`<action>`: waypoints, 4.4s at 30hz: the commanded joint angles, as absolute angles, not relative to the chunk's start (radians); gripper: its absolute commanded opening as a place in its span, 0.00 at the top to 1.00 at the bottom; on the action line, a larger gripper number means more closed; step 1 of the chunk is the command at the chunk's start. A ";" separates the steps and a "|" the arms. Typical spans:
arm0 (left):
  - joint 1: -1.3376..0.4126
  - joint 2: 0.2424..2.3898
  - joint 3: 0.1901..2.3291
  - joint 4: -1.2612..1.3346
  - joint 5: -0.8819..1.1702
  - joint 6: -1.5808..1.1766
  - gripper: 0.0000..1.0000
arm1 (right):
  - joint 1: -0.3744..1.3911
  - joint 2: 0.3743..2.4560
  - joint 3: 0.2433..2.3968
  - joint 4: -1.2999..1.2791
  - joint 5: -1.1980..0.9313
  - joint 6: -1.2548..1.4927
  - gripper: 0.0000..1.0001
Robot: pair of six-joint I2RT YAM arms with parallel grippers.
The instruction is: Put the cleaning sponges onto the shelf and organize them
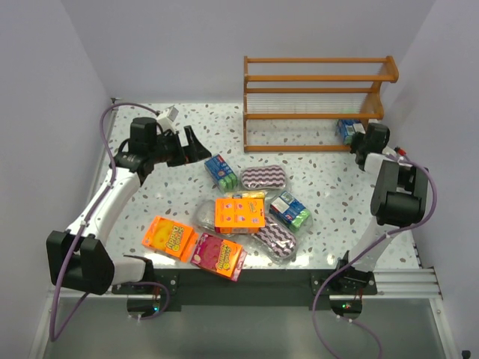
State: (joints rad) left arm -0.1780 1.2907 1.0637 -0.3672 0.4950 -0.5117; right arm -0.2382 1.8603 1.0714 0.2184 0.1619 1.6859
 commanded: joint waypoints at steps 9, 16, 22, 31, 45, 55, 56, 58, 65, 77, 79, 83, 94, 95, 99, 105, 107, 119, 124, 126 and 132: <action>-0.181 1.293 1.109 -0.347 0.509 -0.491 0.00 | -0.209 1.922 1.143 0.279 0.229 1.723 1.00; -0.181 1.289 1.104 -0.347 0.511 -0.492 0.00 | -0.206 1.910 1.131 0.333 0.184 1.694 0.78; -0.183 1.266 1.086 -0.331 0.514 -0.503 0.00 | -0.207 1.795 1.069 0.319 0.129 1.645 0.46; -0.183 1.226 1.062 -0.308 0.520 -0.512 0.00 | -0.247 1.669 0.974 0.417 -0.073 1.536 0.12; -0.181 1.141 0.979 -0.293 0.529 -0.522 0.00 | -0.233 1.298 0.948 -0.534 -0.393 0.649 0.13; -0.181 1.114 0.960 -0.305 0.557 -0.518 0.00 | 0.047 0.956 0.775 -0.850 -0.350 0.597 0.18; -0.181 1.114 0.960 -0.307 0.561 -0.517 0.00 | 0.089 0.913 0.758 -0.854 -0.332 0.612 0.18; -0.181 1.114 0.957 -0.310 0.571 -0.517 0.00 | 0.112 0.873 0.726 -0.859 -0.287 0.656 0.19; -0.181 1.104 0.954 -0.308 0.578 -0.520 0.00 | 0.159 0.836 0.605 -0.781 -0.244 0.767 0.22; -0.181 1.111 0.962 -0.310 0.560 -0.537 0.00 | 0.169 0.914 0.427 -0.437 -0.189 1.028 0.38; -0.181 1.112 0.962 -0.313 0.557 -0.537 0.00 | 0.169 0.933 0.413 -0.395 -0.187 1.048 0.41; -0.181 1.106 0.948 -0.314 0.549 -0.540 0.00 | 0.169 0.946 0.390 -0.387 -0.144 1.060 0.62; -0.181 1.075 0.919 -0.308 0.540 -0.549 0.00 | 0.143 0.793 0.507 -0.630 -0.083 1.068 1.00; -0.181 1.071 0.920 -0.311 0.540 -0.549 0.00 | 0.135 0.779 0.531 -0.650 -0.080 1.069 1.00; -0.181 1.071 0.920 -0.308 0.538 -0.549 0.00 | 0.066 0.775 0.659 -0.680 -0.087 1.065 1.00; -0.181 1.088 0.933 -0.298 0.546 -0.546 0.00 | -0.089 0.926 0.719 -0.478 -0.190 1.097 1.00; -0.181 1.089 0.937 -0.298 0.545 -0.546 0.00 | -0.106 0.991 0.750 -0.434 -0.198 1.123 1.00; -0.181 1.141 0.966 -0.291 0.548 -0.523 0.00 | -0.110 1.351 0.853 -0.022 -0.083 1.310 1.00; -0.181 1.184 0.985 -0.291 0.545 -0.508 0.00 | -0.106 1.521 0.890 0.155 -0.043 1.384 1.00; -0.181 1.196 0.991 -0.288 0.543 -0.506 0.00 | -0.101 1.566 0.920 0.242 -0.046 1.410 1.00; -0.181 1.258 1.029 -0.282 0.540 -0.505 0.00 | -0.069 1.707 1.063 0.247 -0.003 1.431 1.00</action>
